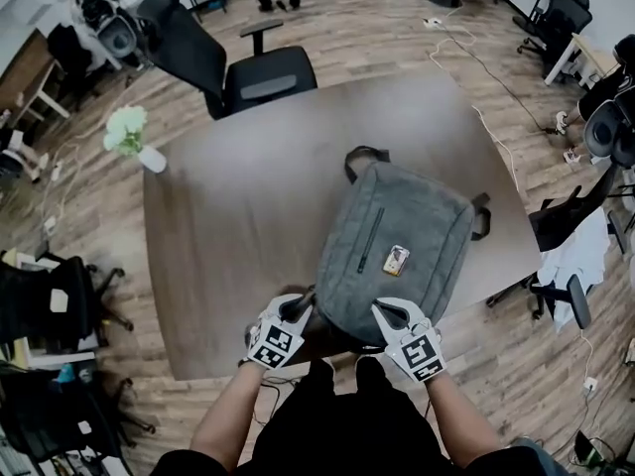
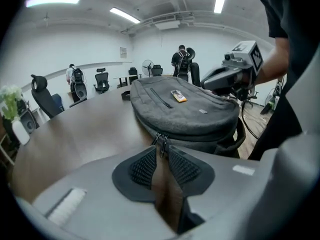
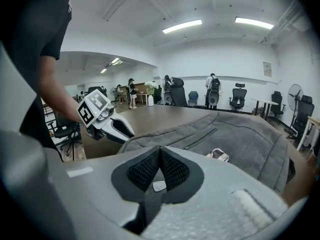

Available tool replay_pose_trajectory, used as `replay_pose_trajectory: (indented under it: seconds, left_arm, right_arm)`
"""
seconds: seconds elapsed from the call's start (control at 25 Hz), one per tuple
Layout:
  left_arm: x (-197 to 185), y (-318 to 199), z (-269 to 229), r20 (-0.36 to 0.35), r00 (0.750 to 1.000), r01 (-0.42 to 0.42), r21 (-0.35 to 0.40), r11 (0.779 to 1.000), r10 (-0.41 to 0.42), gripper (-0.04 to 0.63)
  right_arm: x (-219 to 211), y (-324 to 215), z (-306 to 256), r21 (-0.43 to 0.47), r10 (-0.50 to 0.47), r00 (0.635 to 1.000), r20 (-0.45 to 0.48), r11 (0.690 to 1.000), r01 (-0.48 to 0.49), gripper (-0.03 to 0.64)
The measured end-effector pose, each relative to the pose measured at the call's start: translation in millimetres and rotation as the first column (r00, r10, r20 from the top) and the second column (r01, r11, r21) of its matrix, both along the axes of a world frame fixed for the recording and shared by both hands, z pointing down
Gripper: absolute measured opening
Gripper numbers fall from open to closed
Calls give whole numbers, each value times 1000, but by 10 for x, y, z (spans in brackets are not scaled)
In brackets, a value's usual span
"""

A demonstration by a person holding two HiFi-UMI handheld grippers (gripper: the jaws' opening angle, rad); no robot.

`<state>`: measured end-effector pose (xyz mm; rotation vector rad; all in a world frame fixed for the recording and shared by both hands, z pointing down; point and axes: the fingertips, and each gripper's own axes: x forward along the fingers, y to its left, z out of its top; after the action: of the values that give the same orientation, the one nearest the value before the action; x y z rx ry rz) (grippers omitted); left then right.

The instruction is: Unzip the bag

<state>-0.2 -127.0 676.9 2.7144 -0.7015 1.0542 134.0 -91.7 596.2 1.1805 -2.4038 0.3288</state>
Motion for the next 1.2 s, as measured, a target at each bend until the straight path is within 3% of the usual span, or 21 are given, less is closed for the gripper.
replay_pose_trajectory:
  seconds: [0.16,0.32,1.08,1.2]
  left_arm:
    - [89,-43,66,70,995,-72,1,997,72,98]
    - [141,-22,61,96,986,-140,7,990,139,78]
    - [153,-54,116,107,976,-190,-1,982,189,32]
    - [159,-53,114,106,974,-199,-4,980,198,29]
  right_arm:
    - [-53,-23,47,-7,-20,1000,-24,1000,20,2]
    - [-103,-34,66,-8,-33,999,-34,999,32,2]
    - [-212,1,136,-25,-113,993,-44,993,112,3]
    - [-226,-38,118,-15,-140,986,-85,990,139,5]
